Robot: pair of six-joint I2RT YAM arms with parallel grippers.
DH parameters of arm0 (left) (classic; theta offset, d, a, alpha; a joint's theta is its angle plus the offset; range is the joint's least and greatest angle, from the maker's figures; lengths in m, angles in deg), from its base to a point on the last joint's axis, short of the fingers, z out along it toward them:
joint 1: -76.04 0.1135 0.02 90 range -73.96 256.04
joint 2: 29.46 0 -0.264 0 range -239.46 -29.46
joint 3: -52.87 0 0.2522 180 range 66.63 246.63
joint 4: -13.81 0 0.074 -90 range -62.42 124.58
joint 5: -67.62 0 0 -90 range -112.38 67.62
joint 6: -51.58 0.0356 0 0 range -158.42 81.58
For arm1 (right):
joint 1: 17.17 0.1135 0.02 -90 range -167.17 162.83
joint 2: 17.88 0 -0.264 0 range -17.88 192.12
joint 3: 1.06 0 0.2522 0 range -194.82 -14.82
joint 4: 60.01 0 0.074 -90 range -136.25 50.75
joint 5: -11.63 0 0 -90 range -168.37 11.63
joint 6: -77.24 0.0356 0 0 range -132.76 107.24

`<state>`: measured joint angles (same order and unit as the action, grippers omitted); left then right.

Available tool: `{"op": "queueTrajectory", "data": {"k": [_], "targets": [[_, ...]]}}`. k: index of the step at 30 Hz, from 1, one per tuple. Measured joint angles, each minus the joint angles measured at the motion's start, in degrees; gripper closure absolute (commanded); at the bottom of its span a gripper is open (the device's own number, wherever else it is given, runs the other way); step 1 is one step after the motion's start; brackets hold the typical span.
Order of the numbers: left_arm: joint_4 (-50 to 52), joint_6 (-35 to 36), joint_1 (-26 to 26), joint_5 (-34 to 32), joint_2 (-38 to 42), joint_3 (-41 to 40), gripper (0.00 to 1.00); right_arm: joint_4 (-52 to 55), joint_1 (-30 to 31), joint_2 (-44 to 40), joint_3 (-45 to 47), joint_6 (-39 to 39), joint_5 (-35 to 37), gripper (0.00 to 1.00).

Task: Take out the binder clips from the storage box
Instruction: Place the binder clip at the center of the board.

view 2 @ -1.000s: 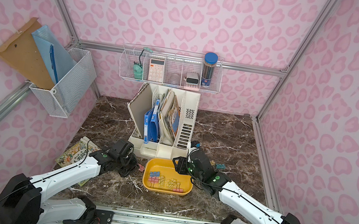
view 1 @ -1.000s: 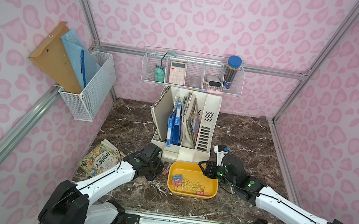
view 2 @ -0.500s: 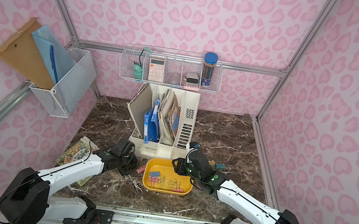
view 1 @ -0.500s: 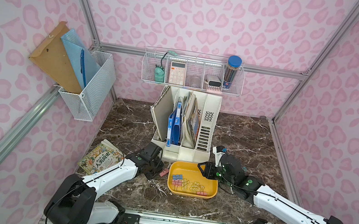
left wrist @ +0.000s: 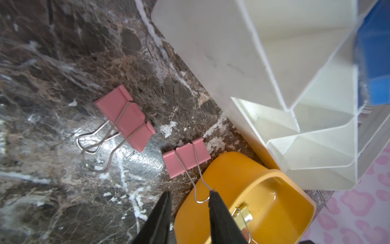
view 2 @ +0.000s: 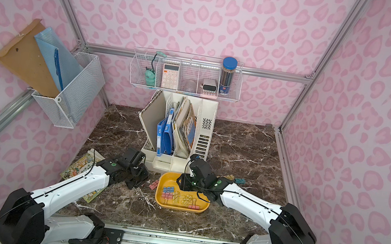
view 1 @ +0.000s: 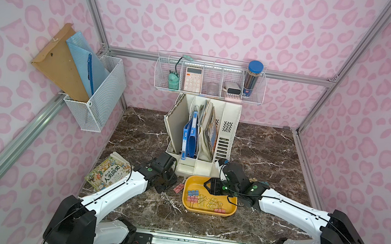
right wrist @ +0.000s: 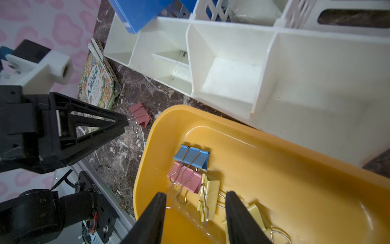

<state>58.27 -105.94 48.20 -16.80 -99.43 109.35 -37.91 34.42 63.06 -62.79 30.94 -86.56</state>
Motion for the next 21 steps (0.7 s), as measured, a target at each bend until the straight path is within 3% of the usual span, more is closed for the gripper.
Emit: {"op": "queueTrajectory", "data": {"k": [9,21], "targets": [[0.04,-4.87,-3.72,1.79,-3.58,0.22,0.48,1.84,0.48,1.75,-1.60,0.04,0.52,0.50],[-6.12,-13.70,-3.67,3.19,-5.77,-1.90,0.48,3.39,0.52,1.03,-1.92,0.02,1.99,0.50]]}}
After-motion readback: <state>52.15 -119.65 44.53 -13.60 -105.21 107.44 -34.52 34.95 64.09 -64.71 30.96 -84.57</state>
